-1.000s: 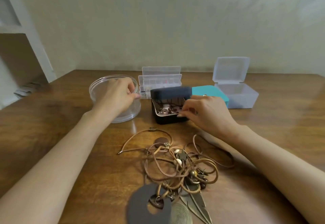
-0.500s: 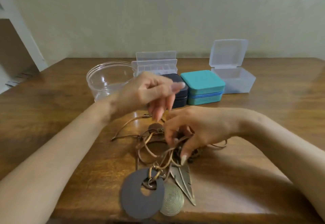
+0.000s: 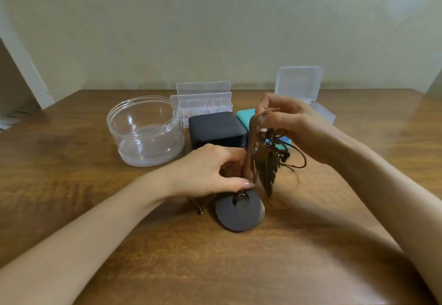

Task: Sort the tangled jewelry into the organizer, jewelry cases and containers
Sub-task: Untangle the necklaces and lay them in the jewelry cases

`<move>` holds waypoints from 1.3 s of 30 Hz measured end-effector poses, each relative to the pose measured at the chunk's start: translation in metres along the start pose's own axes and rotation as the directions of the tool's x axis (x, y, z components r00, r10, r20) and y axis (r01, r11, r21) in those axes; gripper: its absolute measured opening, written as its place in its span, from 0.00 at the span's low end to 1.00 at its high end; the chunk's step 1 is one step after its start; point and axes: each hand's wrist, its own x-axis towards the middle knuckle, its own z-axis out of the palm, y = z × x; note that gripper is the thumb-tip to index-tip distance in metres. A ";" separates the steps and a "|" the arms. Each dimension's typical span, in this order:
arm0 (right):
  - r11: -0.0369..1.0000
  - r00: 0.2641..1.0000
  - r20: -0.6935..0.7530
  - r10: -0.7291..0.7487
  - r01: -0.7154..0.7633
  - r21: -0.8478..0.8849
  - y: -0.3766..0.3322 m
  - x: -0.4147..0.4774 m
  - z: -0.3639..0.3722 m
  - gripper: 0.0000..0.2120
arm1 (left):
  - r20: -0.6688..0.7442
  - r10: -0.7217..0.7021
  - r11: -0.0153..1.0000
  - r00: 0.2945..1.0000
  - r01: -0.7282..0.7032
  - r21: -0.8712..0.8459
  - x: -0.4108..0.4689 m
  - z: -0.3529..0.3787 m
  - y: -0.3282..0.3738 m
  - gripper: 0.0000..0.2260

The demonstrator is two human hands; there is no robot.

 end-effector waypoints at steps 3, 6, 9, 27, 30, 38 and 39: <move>0.990 0.997 -0.058 0.054 -0.046 0.135 -0.001 0.002 -0.004 0.04 | -0.022 0.013 0.925 1.000 -0.021 -0.379 0.000 -0.006 0.006 0.04; 0.964 0.986 -0.073 0.150 -0.130 0.231 0.002 0.003 -0.010 0.07 | -0.089 -0.097 0.733 0.991 0.011 -0.680 -0.001 -0.017 0.007 0.03; 0.964 0.983 -0.036 0.179 -0.168 0.206 0.005 0.002 -0.011 0.02 | -0.113 -0.169 0.585 0.979 0.007 -0.811 -0.002 -0.020 0.005 0.04; 0.785 0.951 -0.275 -0.140 -0.063 -0.617 0.008 0.001 0.006 0.11 | -0.081 -0.349 0.162 0.934 -0.025 -0.986 -0.002 -0.027 0.004 0.12; 0.897 0.930 -0.271 -0.248 0.114 -0.427 -0.001 -0.003 0.008 0.21 | -0.029 -0.288 0.007 0.957 -0.028 -1.000 -0.003 -0.028 0.006 0.14; 0.963 0.998 -0.024 -0.052 0.043 -0.265 0.008 -0.003 0.034 0.31 | -0.018 -0.079 0.286 0.997 0.005 -0.958 -0.005 -0.026 0.009 0.17; 0.963 0.996 -0.075 -0.054 0.032 -0.267 0.006 -0.002 0.033 0.26 | -0.044 -0.069 0.324 0.997 -0.020 -0.946 -0.005 -0.026 0.008 0.16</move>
